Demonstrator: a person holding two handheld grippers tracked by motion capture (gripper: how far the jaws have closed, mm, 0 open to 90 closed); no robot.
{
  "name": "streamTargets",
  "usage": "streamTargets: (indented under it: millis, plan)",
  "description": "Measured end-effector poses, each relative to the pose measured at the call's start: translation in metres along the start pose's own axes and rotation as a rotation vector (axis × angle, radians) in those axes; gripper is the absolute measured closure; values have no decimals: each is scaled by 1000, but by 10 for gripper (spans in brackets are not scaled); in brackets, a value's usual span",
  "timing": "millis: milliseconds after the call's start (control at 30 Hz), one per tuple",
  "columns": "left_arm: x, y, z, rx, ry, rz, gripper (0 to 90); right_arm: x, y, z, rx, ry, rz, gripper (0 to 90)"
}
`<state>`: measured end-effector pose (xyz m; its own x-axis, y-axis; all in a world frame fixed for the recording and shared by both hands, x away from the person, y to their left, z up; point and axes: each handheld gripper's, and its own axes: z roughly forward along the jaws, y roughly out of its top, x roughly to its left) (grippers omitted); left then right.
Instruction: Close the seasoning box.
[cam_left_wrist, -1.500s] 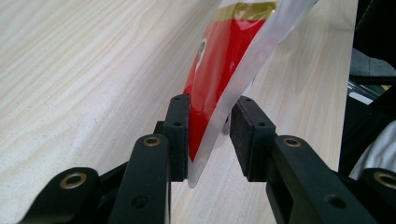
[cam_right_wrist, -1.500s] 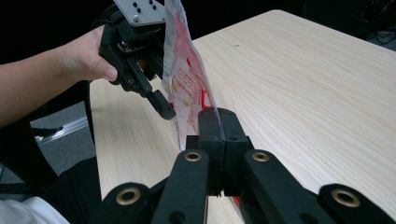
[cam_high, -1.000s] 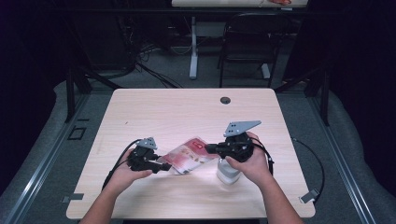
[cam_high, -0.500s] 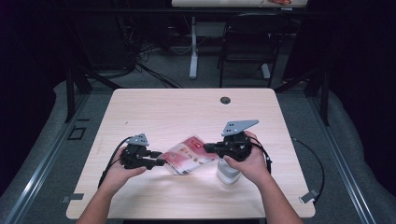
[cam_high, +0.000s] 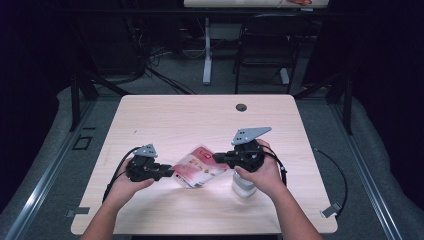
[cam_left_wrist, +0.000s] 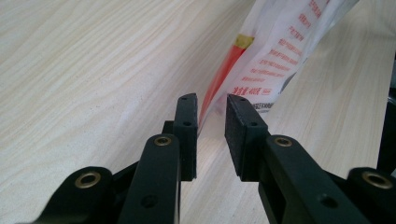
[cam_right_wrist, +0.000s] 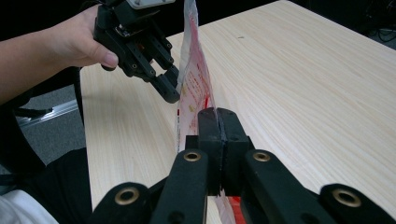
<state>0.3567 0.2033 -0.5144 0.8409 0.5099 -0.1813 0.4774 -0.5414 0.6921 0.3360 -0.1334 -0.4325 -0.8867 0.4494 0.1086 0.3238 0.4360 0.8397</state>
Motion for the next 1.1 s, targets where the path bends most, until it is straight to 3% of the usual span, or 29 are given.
streamTargets:
  millis: [333, 400, 600, 800, 1100]
  plan:
    - [1, -3, -1, 25, 9, -4, 767, 3, 8, 7, -2, 6, -8, 897]
    - [3, -5, -1, 15, -8, -16, 772, 4, 9, 8, -9, 10, -4, 897]
    - [6, -7, -2, 12, -3, -24, 787, 8, 17, 13, 1, 11, -30, 900]
    - [3, -7, 2, 28, 6, -12, 812, 10, 24, 17, 7, 12, -44, 900]
    - [3, -8, 9, 23, -9, -28, 831, 14, 33, 18, -2, 13, -61, 900]
